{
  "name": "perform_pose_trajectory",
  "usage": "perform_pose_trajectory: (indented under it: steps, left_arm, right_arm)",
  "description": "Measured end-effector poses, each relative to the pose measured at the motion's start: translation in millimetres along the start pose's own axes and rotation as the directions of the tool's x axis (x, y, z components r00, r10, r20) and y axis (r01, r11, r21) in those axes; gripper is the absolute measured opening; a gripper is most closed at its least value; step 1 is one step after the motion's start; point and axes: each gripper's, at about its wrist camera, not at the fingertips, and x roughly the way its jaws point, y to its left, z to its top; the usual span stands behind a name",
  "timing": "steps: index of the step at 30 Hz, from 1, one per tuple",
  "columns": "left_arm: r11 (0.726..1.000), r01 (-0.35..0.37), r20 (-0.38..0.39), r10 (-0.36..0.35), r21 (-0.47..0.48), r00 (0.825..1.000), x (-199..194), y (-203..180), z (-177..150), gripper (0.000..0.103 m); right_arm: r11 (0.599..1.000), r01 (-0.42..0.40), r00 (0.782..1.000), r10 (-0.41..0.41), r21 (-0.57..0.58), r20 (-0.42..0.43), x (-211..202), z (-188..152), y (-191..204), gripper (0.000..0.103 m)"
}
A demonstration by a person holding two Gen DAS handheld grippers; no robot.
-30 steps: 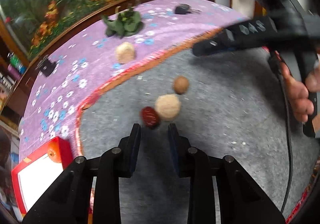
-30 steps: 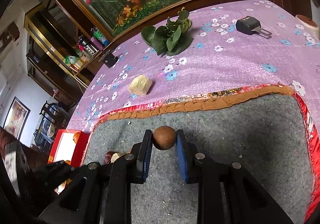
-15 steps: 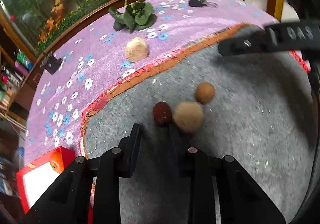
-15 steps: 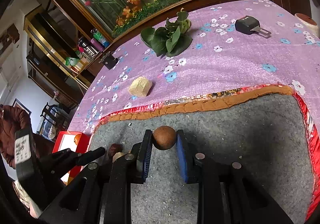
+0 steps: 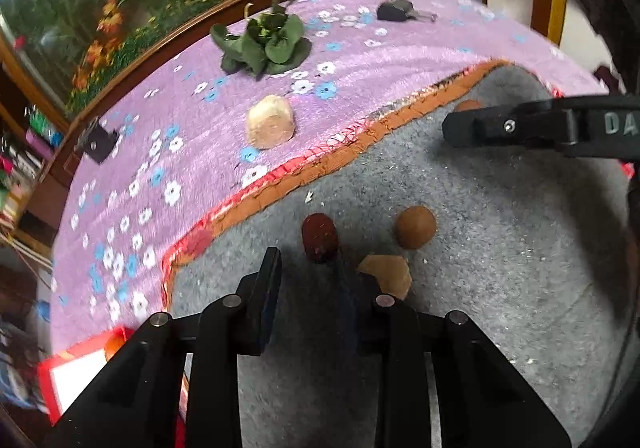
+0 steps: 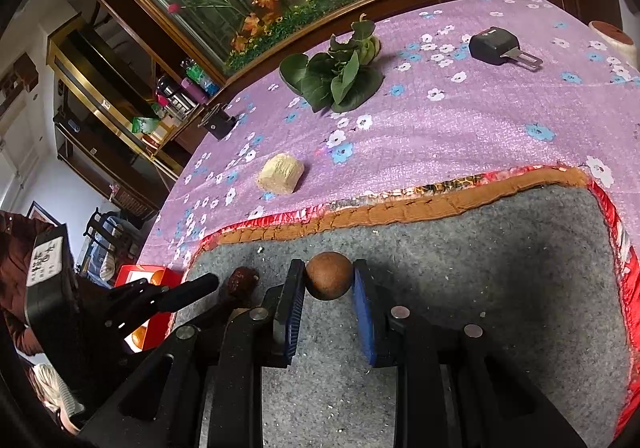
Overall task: Organize fruits
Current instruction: 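Grasp a red date with the left gripper from the mat, then carry the date and nut over the white tray and open both grippers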
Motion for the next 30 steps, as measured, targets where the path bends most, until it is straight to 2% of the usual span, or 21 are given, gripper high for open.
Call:
perform_pose_trajectory:
  steps: [5, 11, 18, 22, 24, 30]
  left_arm:
    - [0.999, 0.039, -0.022, -0.039, -0.017, 0.999, 7.3, 6.0, 12.8, 0.025]
    - [0.998, 0.048, -0.034, -0.05, -0.043, 0.998, 11.0, 8.0, 19.3, 0.039]
    - [0.992, 0.08, -0.038, -0.084, -0.099, 0.996, 20.1, 6.7, 25.4, 0.039]
    - [0.982, 0.113, -0.018, -0.117, -0.152, 0.993, 22.8, 12.9, 24.2, 0.028]
    - [0.984, 0.093, -0.008, -0.096, -0.154, 0.995, 21.4, 12.0, 23.3, 0.017]
    - [0.975, 0.088, 0.035, -0.083, -0.206, 0.996, 12.1, 18.8, 10.9, 0.017]
  right_arm:
    - [1.0, -0.006, 1.0, 0.006, 0.009, -0.003, 0.6, 0.6, -1.4, 0.025]
    - [1.0, -0.013, 1.0, 0.013, 0.019, 0.0, 0.5, 1.5, -2.5, 0.025]
    - [1.0, -0.016, 1.0, 0.016, 0.021, 0.001, 0.4, 2.5, -2.6, 0.025]
    - [1.0, -0.018, 1.0, 0.018, 0.016, 0.002, 0.1, 2.0, -0.7, 0.025]
    - [1.0, -0.018, 1.0, 0.017, 0.016, 0.004, -0.3, 1.9, -1.2, 0.025]
    - [1.0, -0.015, 1.0, 0.015, 0.009, 0.005, 0.0, 0.7, -1.8, 0.025]
